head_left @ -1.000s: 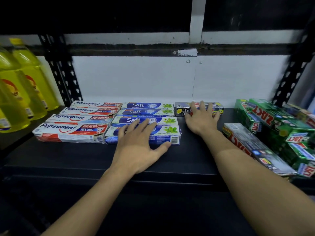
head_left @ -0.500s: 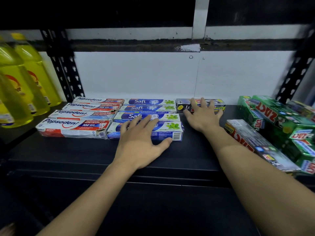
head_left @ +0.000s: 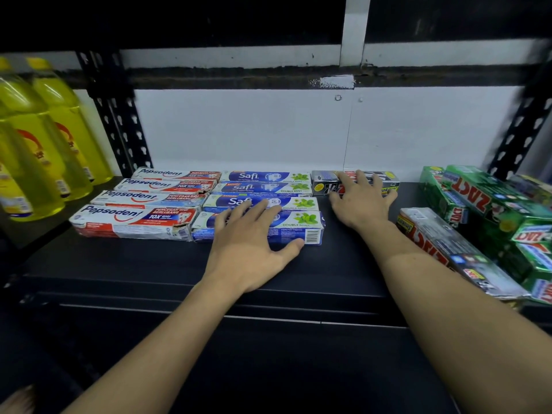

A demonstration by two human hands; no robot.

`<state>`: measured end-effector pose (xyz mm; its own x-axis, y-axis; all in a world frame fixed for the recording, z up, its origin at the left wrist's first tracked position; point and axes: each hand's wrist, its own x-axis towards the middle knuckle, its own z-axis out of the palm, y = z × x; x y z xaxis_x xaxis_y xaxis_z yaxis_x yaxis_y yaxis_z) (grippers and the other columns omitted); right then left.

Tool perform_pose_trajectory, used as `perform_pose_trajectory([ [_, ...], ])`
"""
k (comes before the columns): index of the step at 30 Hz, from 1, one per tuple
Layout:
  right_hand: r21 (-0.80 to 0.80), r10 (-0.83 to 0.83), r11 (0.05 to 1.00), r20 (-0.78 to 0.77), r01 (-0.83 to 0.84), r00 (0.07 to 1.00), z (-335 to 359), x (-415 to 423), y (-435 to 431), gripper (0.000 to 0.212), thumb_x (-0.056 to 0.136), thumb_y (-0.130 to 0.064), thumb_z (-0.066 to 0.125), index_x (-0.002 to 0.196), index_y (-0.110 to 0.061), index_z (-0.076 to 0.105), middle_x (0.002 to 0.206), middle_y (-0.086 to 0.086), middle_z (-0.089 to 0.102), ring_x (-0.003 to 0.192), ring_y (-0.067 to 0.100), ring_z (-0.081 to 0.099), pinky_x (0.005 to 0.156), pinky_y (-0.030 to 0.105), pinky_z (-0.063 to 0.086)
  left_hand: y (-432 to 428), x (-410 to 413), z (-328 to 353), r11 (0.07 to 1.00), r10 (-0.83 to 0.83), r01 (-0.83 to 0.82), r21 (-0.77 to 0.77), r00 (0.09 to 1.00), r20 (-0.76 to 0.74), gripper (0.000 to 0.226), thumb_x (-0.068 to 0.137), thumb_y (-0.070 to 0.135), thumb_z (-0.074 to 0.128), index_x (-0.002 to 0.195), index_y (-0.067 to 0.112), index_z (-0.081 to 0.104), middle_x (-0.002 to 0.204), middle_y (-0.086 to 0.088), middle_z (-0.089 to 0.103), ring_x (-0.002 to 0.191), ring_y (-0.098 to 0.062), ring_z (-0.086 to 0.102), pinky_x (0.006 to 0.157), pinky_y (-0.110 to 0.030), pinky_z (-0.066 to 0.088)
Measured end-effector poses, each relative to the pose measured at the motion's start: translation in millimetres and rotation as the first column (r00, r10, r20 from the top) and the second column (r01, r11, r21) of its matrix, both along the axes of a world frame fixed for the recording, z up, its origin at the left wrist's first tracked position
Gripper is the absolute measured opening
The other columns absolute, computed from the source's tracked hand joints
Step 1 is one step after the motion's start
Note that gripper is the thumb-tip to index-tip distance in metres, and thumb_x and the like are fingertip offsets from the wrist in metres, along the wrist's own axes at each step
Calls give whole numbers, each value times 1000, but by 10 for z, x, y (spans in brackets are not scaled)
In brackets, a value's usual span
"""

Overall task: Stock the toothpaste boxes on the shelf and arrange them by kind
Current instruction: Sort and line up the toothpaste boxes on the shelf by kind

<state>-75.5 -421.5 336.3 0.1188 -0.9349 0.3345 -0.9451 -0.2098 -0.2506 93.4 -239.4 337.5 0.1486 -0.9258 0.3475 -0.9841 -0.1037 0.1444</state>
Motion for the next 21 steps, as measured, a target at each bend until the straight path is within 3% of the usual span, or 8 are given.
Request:
perform_pose_trajectory([
  [12,-17,-30,999,18,31,999,-18,-6,-19,55,93,-37,42,148,-35,33,160,2,21,149,30,8,111,65,8,-15,9,-23,1000,-5,5,-22,1000,2,80,84,83,33,152,40,31,161,15,25,150,-12,15,119,-39,10],
  [21,15,1,1000,-27,-1,1000,-24,-9,-38,57,97,-37,38,152,-32,24,163,5,14,149,35,3,116,60,6,-13,2,-7,1000,0,0,-14,1000,6,80,84,82,33,152,40,31,162,14,25,150,-12,15,119,-39,10],
])
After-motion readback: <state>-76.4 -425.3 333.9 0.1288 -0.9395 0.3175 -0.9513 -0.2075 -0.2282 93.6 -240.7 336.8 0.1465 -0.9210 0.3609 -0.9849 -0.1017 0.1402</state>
